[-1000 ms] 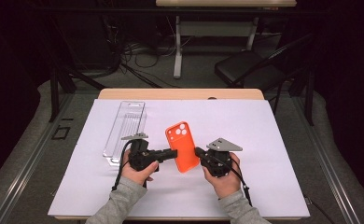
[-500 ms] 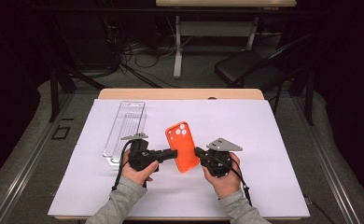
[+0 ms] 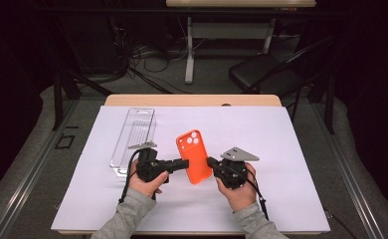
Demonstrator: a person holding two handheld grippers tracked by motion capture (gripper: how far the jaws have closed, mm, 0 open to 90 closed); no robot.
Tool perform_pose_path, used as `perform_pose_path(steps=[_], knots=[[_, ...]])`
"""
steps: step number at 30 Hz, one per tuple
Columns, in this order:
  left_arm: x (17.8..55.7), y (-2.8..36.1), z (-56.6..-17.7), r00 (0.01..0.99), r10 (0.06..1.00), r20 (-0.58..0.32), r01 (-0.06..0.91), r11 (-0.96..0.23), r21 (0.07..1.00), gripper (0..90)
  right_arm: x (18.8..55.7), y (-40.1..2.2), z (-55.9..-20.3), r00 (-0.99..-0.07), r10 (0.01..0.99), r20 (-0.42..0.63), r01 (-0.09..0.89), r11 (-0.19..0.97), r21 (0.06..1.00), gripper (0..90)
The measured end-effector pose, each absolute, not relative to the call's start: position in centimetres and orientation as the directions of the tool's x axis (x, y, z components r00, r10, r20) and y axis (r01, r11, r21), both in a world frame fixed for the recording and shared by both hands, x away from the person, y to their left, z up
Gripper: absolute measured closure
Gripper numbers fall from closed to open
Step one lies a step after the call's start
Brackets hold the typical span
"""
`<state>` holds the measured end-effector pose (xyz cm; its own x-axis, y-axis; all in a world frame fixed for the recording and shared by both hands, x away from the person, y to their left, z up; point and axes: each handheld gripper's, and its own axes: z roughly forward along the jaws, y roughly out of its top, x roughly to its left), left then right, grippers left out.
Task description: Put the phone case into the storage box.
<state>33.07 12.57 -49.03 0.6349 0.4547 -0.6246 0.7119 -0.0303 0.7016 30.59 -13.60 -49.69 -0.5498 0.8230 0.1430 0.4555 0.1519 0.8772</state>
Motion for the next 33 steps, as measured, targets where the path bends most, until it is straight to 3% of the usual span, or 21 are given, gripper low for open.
perform_pose_path(steps=[33], knots=[[33.18,12.81,-49.04,0.639,0.446,-0.627,0.709,-0.026,0.705,80.3,30.62,-13.68,-49.64,-0.556,0.815,0.163,0.456,0.135,0.88,86.2]])
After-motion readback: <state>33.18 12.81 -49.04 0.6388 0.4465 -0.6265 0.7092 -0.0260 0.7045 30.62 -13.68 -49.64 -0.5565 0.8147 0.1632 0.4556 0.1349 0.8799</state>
